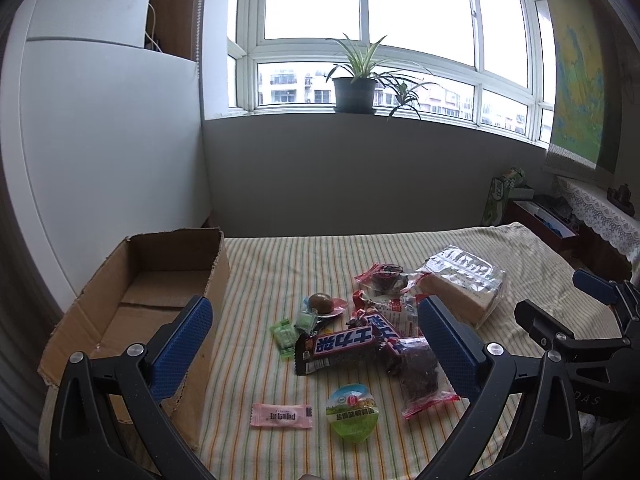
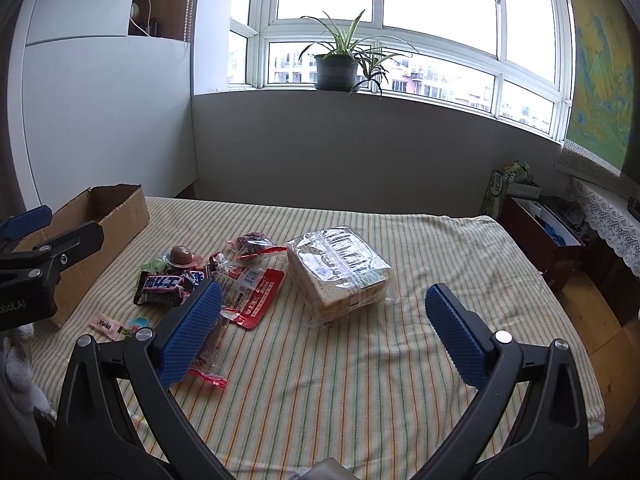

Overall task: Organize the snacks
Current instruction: 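Grasp the green jelly cup with the left tool while the right tool grasps the dark red bag, then drop the jelly cup into the box with the left tool while the right tool drops the red bag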

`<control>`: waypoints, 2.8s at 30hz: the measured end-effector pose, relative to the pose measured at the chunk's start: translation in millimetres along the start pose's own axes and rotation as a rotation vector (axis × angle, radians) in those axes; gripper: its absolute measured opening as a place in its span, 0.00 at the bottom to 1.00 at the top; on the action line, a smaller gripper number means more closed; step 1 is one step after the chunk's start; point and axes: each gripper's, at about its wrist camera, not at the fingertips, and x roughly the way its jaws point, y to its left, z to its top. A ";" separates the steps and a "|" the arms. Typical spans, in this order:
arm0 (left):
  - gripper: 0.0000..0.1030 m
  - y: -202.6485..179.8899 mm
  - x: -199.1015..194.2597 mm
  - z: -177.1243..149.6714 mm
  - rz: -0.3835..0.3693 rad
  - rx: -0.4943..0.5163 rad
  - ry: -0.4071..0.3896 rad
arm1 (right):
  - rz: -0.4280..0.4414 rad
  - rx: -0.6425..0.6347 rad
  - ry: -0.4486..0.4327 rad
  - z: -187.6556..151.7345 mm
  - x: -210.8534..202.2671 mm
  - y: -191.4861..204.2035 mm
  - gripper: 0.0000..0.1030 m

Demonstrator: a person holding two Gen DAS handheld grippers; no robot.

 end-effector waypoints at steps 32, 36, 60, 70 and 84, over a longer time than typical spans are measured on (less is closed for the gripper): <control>0.37 -0.1 38.1 -63.7 -0.247 -0.012 0.343 | 0.483 0.026 0.393 -9.0 72.6 44.3 0.52; 0.37 0.2 45.9 -66.2 -0.238 -0.008 0.363 | 0.482 0.015 0.426 -14.1 81.0 48.5 0.41; 0.23 1.8 40.8 -62.2 -0.237 -0.025 0.317 | 0.494 0.079 0.348 -7.6 60.6 31.6 0.29; 0.23 17.0 9.0 -33.1 -0.251 -0.067 0.181 | 0.508 0.061 0.221 26.3 29.1 44.6 0.29; 0.23 100.2 -16.8 -28.7 -0.110 -0.191 0.066 | 0.609 -0.038 0.134 72.8 23.5 133.3 0.29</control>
